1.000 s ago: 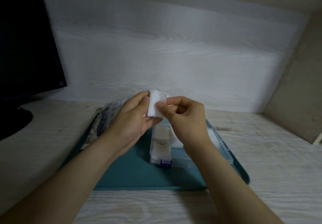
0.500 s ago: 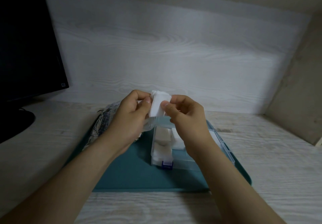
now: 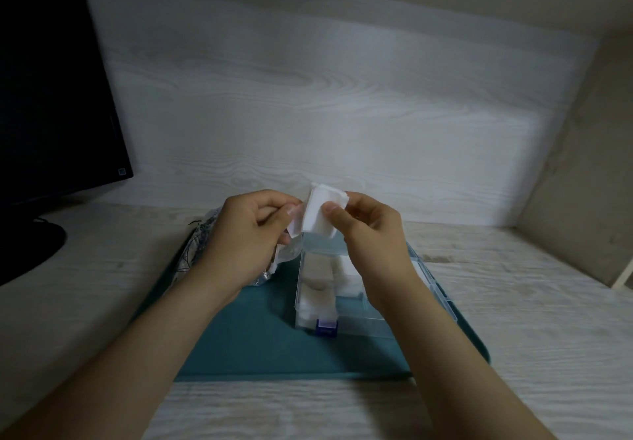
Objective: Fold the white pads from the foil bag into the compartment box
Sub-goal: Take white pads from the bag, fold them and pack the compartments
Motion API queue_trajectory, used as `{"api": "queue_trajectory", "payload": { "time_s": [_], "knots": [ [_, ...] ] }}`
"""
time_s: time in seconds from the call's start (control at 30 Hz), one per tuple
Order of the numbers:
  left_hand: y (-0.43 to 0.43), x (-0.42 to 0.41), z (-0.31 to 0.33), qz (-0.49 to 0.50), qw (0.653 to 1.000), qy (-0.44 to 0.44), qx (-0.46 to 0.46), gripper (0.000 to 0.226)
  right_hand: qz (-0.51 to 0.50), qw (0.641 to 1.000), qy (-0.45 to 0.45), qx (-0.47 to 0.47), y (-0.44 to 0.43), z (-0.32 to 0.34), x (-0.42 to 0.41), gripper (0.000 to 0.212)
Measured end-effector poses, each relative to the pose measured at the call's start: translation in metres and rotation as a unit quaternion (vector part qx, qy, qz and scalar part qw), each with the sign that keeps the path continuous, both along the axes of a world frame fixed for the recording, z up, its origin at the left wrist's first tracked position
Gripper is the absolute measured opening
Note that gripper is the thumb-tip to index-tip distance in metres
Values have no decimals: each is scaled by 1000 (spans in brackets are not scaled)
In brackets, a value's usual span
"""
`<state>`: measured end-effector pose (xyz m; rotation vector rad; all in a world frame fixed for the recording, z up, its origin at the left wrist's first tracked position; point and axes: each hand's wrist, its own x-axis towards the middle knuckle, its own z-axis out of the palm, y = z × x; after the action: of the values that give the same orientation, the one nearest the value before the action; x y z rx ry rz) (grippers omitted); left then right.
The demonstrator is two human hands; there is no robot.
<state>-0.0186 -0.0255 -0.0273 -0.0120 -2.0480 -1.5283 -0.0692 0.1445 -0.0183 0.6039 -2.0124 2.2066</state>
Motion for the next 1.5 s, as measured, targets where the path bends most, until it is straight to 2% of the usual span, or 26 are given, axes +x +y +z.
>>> {"api": "queue_trajectory", "payload": {
  "time_s": [0.1, 0.17, 0.3, 0.47, 0.6, 0.73, 0.9, 1.17, 1.27, 1.37, 1.5],
  "knots": [
    [2, -2, -2, 4, 999, 16, 47, 12, -10, 998, -17, -55, 3, 1, -3, 11],
    [6, 1, 0, -2, 997, 25, 78, 9, 18, 997, -32, -74, 4, 1, -4, 13],
    [9, 2, 2, -43, 992, 12, 116, 9, 74, 995, -33, -50, 1, 0, 0, 19],
    [12, 6, 7, -107, 985, -15, 138, 11, 37, 998, -2, -50, 1, -3, -3, 19],
    [10, 6, 7, -120, 981, -17, 152, 19, -8, 998, 63, -16, 1, -4, -8, 17],
    [11, 5, 6, -114, 988, 11, 99, 16, -21, 987, 152, 39, 0, -4, -5, 19],
    [16, 7, 4, -127, 990, 13, 56, 29, -58, 966, 236, 86, -6, -9, -2, 22],
    [18, 9, 4, -133, 991, -4, 10, 35, -56, 956, 270, 101, -6, -8, -2, 29],
    [18, 8, 2, -127, 992, -2, 0, 32, -59, 947, 283, 138, -7, -11, -5, 34],
    [18, 6, 3, -136, 990, -5, 31, 32, -44, 943, 281, 175, -7, -13, -6, 39],
    [19, 6, 2, -138, 990, -13, 23, 23, -37, 921, 312, 229, -10, -14, -1, 32]
  ]
}}
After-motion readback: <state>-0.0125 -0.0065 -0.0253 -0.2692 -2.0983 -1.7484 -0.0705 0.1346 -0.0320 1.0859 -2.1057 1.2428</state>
